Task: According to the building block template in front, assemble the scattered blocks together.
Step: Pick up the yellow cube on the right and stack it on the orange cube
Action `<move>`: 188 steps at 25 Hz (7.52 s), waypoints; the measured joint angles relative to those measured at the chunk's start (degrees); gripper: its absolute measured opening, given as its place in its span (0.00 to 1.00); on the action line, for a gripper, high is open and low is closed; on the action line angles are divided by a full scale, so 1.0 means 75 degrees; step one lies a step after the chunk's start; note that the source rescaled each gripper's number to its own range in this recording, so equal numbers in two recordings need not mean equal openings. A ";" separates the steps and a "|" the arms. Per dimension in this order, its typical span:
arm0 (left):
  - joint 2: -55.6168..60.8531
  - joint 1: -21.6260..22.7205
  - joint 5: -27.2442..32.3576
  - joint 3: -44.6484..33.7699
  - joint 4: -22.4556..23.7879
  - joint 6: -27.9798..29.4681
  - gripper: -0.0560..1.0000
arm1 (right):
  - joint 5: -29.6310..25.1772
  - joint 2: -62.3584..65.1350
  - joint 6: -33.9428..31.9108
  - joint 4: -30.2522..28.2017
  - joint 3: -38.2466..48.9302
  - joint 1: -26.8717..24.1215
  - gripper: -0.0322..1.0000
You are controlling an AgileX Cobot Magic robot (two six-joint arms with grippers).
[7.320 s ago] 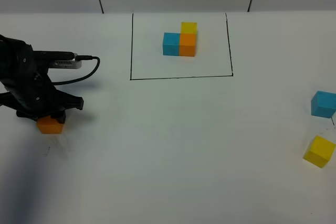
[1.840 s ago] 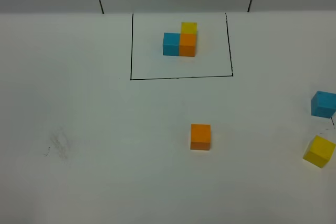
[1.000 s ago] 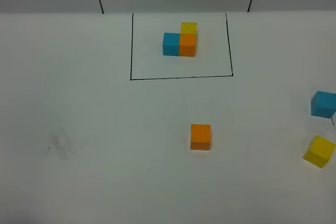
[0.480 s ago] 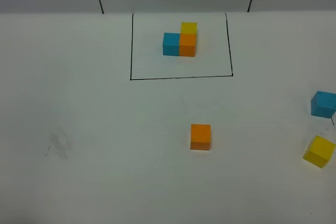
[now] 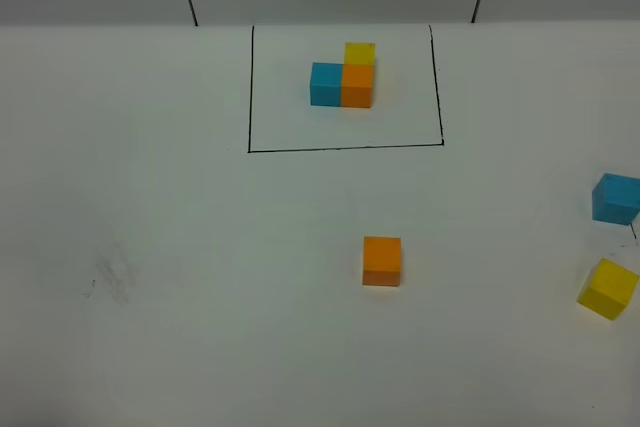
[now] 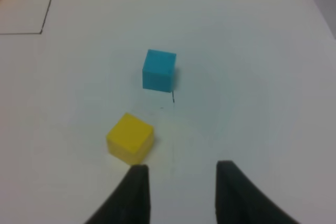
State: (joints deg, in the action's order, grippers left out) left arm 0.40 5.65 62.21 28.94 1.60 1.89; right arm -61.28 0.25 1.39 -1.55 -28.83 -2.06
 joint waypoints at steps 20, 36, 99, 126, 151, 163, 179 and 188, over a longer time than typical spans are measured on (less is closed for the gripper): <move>0.0000 0.0000 -0.0009 0.0000 0.0000 0.0000 0.44 | 0.1388 -0.6368 -0.1761 0.0788 -0.1311 0.0000 0.83; 0.0000 0.0000 -0.0012 0.0000 0.0000 0.0000 0.44 | 0.3068 -1.0616 -0.1769 0.2610 -0.1770 0.0000 0.77; 0.0000 0.0000 -0.0018 0.0000 0.0000 0.0039 0.44 | 0.3846 -1.2978 -0.2988 0.1565 -0.1808 0.0214 0.22; 0.0000 0.0000 -0.0018 0.0000 0.0000 0.0039 0.44 | 0.1123 -1.4369 -0.5514 -0.0642 -0.6418 0.4520 0.22; 0.0000 0.0000 -0.0018 0.0000 0.0000 0.0039 0.44 | 0.1066 -1.6054 -0.6787 -0.1004 -0.7850 0.5556 0.22; 0.0000 0.0000 -0.0018 0.0000 0.0000 0.0039 0.44 | 0.1077 -1.6470 -0.6932 -0.1004 -0.7850 0.5556 0.22; 0.0000 0.0000 -0.0018 0.0000 0.0000 0.0033 0.44 | 0.1077 -1.6739 -0.7098 -0.0744 -0.7842 0.5556 0.22; 0.0000 0.0000 -0.0018 0.0000 0.0000 0.0031 0.44 | 0.1052 -1.6769 -0.6796 -0.0587 -0.7842 0.5556 0.22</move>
State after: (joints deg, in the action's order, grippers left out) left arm 0.40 5.65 62.07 28.94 1.60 2.12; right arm -53.39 -125.52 -49.58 -5.95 -87.64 39.61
